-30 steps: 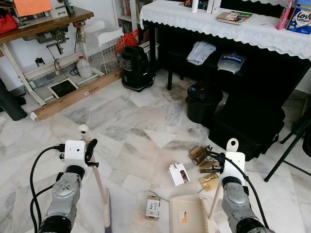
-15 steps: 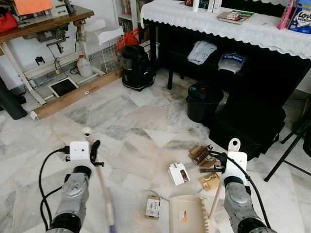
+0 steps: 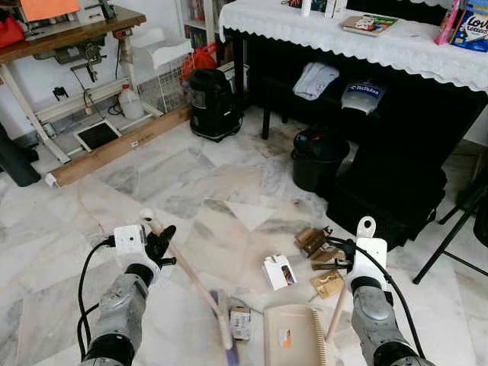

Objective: Sweep floor

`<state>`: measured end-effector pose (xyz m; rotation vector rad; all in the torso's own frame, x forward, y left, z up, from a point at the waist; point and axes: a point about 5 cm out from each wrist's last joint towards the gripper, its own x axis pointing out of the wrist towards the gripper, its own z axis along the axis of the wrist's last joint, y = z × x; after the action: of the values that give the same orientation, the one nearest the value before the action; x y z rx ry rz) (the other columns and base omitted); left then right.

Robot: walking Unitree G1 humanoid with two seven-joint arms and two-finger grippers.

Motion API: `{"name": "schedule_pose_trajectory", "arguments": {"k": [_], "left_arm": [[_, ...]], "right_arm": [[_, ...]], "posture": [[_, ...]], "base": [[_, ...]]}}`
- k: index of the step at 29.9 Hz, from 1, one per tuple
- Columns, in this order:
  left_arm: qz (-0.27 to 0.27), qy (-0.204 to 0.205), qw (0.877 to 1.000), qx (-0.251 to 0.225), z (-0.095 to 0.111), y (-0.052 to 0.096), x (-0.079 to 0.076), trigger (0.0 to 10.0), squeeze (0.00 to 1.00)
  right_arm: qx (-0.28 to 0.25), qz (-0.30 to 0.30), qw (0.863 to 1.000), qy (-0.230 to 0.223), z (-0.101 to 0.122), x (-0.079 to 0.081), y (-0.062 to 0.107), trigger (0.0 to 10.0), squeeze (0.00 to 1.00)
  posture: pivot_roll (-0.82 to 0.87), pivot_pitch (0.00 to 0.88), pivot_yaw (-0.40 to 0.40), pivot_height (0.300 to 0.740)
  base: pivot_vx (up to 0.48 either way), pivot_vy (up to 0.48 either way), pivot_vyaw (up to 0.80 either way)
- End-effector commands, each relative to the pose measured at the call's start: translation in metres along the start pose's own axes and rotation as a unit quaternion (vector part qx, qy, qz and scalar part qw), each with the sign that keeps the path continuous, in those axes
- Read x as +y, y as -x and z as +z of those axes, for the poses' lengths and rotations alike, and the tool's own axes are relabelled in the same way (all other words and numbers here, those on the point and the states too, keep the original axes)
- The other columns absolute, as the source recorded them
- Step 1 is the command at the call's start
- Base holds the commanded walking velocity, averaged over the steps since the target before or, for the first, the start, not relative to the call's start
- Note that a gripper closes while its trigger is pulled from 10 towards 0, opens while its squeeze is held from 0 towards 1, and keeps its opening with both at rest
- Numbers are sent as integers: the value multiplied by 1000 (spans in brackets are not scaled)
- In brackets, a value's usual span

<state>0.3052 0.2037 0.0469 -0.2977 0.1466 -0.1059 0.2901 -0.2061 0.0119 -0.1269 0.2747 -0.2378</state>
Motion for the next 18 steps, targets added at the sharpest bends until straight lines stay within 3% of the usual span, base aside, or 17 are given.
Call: {"name": "schedule_pose_trajectory", "arguments": {"k": [1,5,10,16,18], "left_arm": [[-31,26,999,1,5,-3,-4,10000,0],[-89,73,993,2,16,-5,-12,10000,0],[-148,93,985,7,28,-5,-20,10000,0],[-191,76,978,17,38,-3,-27,10000,0],[-182,55,982,5,45,-3,-25,10000,0]], "right_arm": [[26,12,1000,6,-9,3,3,10000,0],[22,14,1000,5,-6,5,2,10000,0],[22,15,1000,3,-3,7,0,10000,0],[18,15,1000,0,1,9,-2,10000,0],[16,15,1000,-2,3,10,-3,10000,0]], "posture": [[132,27,0,740],[139,19,-1,740],[147,5,-2,740],[149,0,0,740],[150,0,2,740]], "base": [[0,0,0],[0,0,0],[0,0,0],[0,0,0],[0,0,0]]}}
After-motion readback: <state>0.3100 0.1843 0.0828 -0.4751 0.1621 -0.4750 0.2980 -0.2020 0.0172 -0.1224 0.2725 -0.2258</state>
